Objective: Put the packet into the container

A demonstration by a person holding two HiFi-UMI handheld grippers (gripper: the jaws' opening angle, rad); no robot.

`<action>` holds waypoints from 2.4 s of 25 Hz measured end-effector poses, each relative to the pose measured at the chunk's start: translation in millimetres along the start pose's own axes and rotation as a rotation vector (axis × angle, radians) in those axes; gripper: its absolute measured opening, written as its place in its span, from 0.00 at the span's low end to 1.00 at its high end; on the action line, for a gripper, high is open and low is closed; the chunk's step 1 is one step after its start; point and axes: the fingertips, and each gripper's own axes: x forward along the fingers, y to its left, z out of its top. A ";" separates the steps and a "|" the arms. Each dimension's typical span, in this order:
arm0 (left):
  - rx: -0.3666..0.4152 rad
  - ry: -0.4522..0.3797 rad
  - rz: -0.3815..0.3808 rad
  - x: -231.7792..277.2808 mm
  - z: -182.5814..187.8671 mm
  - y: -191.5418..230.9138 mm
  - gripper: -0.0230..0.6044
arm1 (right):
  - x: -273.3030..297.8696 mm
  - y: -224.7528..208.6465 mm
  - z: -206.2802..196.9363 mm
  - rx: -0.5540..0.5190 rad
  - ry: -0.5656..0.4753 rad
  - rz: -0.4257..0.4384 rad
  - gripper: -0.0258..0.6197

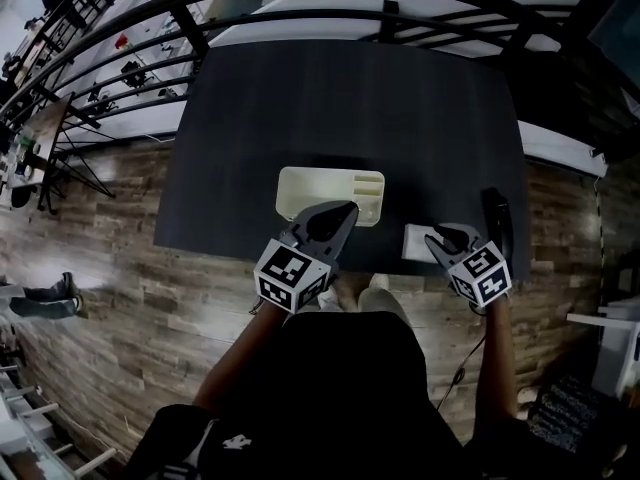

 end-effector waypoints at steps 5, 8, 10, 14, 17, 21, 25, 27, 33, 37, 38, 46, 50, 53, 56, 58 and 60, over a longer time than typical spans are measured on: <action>-0.017 -0.006 -0.002 12.2 1.4 -12.4 0.04 | 8.9 6.6 -34.8 -0.212 0.237 0.113 0.33; -0.043 -0.027 0.018 17.1 4.5 -12.7 0.04 | 19.3 7.2 -59.8 -0.378 0.404 0.162 0.40; -0.042 -0.034 0.026 20.1 5.7 -15.2 0.04 | 25.7 6.6 -71.9 -0.448 0.485 0.197 0.53; -0.051 -0.039 0.057 17.8 5.8 -10.5 0.04 | 45.0 7.4 -87.8 -0.513 0.567 0.254 0.75; -0.059 -0.042 0.093 11.5 4.1 -1.3 0.04 | 63.0 5.2 -100.1 -0.527 0.594 0.267 0.81; -0.059 -0.041 0.129 5.5 4.6 4.7 0.04 | 76.3 2.4 -120.5 -0.529 0.651 0.291 0.85; -0.052 -0.043 0.148 1.6 6.9 7.8 0.04 | 84.2 1.7 -130.3 -0.529 0.667 0.299 0.85; -0.052 -0.041 0.151 -0.1 7.0 8.4 0.04 | 86.4 1.5 -131.6 -0.548 0.671 0.296 0.85; -0.058 -0.041 0.174 -1.2 6.2 12.1 0.04 | 89.6 -5.1 -130.6 -0.595 0.678 0.282 0.84; -0.064 -0.039 0.182 -0.8 3.8 13.0 0.04 | 88.8 -5.8 -129.3 -0.611 0.686 0.286 0.71; -0.066 -0.040 0.183 -0.5 3.7 12.8 0.04 | 88.1 -6.1 -129.6 -0.613 0.689 0.288 0.71; -0.067 -0.041 0.203 -0.6 3.0 15.9 0.04 | 84.1 -9.5 -122.0 -0.646 0.705 0.303 0.67; -0.078 -0.043 0.218 -2.8 0.4 16.9 0.04 | 80.3 -10.9 -103.2 -0.627 0.709 0.305 0.67; -0.078 -0.054 0.233 -5.8 1.3 20.0 0.04 | 79.6 -12.9 -83.1 -0.626 0.705 0.299 0.66; -0.080 -0.067 0.248 -9.8 2.4 23.7 0.04 | 75.5 -14.6 -59.3 -0.621 0.708 0.291 0.66; -0.085 -0.071 0.259 -12.5 0.8 25.7 0.04 | 73.9 -14.3 -41.7 -0.629 0.696 0.280 0.66; -0.093 -0.082 0.270 -15.5 0.9 27.3 0.04 | 74.0 -12.5 -22.4 -0.643 0.677 0.268 0.66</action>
